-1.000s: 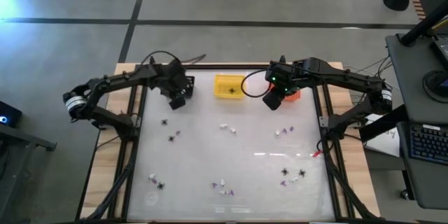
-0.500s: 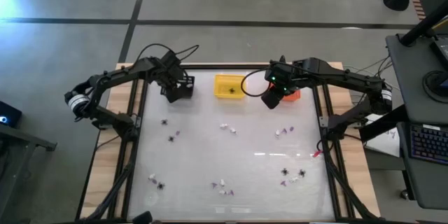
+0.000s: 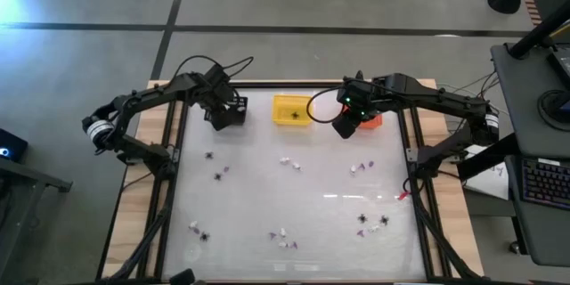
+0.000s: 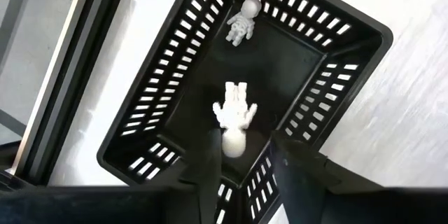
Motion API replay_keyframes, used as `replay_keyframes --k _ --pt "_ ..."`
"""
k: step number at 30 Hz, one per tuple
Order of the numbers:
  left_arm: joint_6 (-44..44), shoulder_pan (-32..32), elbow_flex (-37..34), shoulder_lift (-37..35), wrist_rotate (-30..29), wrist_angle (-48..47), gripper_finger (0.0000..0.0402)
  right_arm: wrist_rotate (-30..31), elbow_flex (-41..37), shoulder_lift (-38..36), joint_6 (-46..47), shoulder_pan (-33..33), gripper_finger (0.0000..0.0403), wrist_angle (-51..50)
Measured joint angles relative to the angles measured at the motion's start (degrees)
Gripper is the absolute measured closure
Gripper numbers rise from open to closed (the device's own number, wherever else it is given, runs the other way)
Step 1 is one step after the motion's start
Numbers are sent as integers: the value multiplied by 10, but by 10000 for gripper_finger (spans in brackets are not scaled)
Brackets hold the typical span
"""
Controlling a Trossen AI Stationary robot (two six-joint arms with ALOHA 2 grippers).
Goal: Sort Halloween decoration
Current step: Put the white skeleton toy into the black basket, then put the purple witch hat toy into the orange basket
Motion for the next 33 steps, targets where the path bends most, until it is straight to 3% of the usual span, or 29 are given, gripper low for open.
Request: replay_keyframes --k 16,22,33 --pt "-27 -5 1 -6 14 -33 269 0 -1 0 -26 0 303 22" --pt "-73 -33 57 -31 90 -88 269 -40 -3 0 -32 0 303 12" --pt "-136 -119 139 -93 94 -101 269 -46 -21 0 27 57 300 -32"
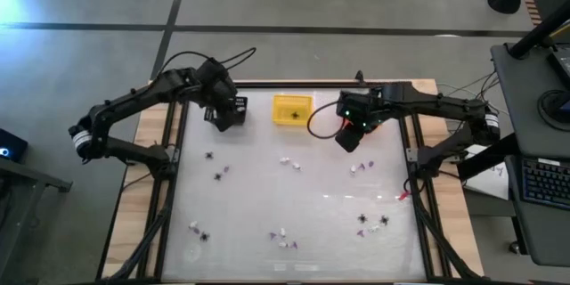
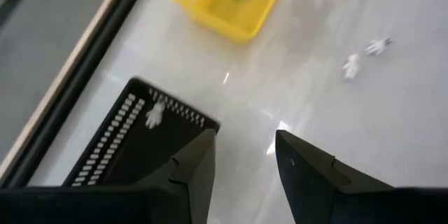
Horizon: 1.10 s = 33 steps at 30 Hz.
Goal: Sort Halloween decoration
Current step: Put the purple witch hat toy into the orange basket
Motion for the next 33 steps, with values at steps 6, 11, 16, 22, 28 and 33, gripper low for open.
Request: replay_keyframes --k 6,11,16,22,28,33 --pt "-20 -26 19 -31 0 -22 269 1 -32 0 55 40 291 -1" --pt "-24 -35 24 -55 -2 -39 269 1 -63 0 125 72 273 0" --pt "-20 -35 20 -76 -5 -45 269 0 -85 0 210 108 262 0" --pt "-10 -35 19 -98 -5 -76 269 -25 -99 0 333 160 259 1" --pt "5 -35 19 -117 -5 -85 269 -32 -99 0 416 218 259 2" --pt "19 -35 19 -129 -5 -85 269 -31 -99 0 491 274 259 15"
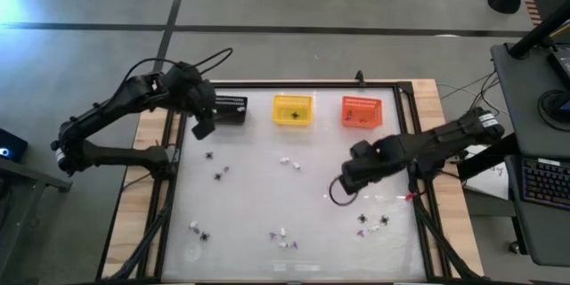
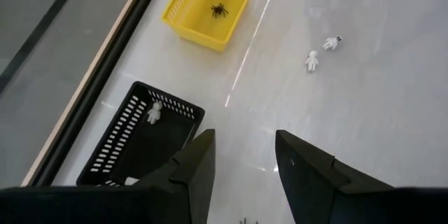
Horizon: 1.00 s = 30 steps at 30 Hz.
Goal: Sort Halloween decoration
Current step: Put the purple witch hat toy into the orange basket
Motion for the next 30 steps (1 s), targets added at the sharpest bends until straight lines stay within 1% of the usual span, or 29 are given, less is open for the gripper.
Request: replay_keyframes --k 5,12,16,22,24,26,30 --pt "1 0 0 -8 0 0 269 1 -1 14 64 51 259 49" --pt "6 0 0 -19 0 -4 269 0 -1 72 139 108 259 92" --pt "17 0 0 -22 0 -10 269 -5 3 113 159 132 259 125" --pt "22 0 0 -23 0 -17 269 -6 47 179 174 156 259 140" --pt "23 0 0 -22 0 -17 269 -6 62 201 168 157 259 166" --pt "29 0 0 -22 0 -17 269 -6 76 222 140 157 259 196" --pt "33 0 0 -22 0 -20 269 -4 115 267 42 156 259 254"
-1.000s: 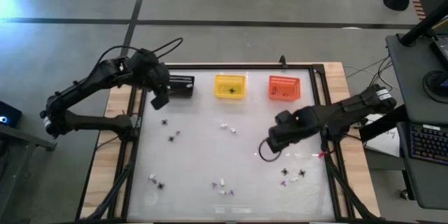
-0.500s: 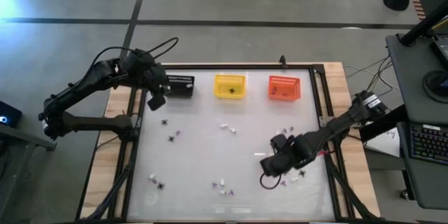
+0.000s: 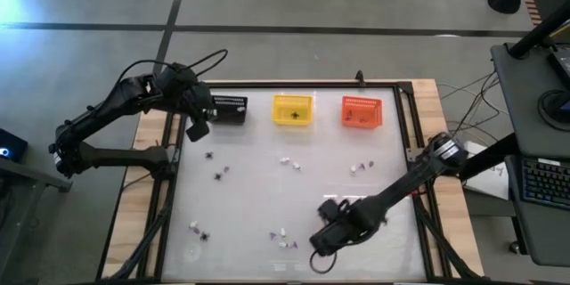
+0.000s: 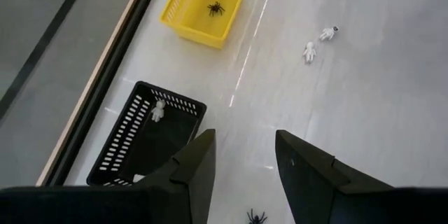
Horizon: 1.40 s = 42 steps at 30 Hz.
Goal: Sort Halloween decoration
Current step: Put the purple witch hat toy into the orange basket
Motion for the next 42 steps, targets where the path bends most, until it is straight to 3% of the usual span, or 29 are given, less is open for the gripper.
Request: replay_keyframes --k 13,29,42 --pt "-2 0 0 -2 0 -35 269 35 133 116 -308 -8 259 17" --pt "-2 0 0 -15 1 -62 269 30 264 224 -286 -36 259 -38" --pt "-10 0 0 -39 1 -66 269 16 268 238 -260 -45 259 -43"
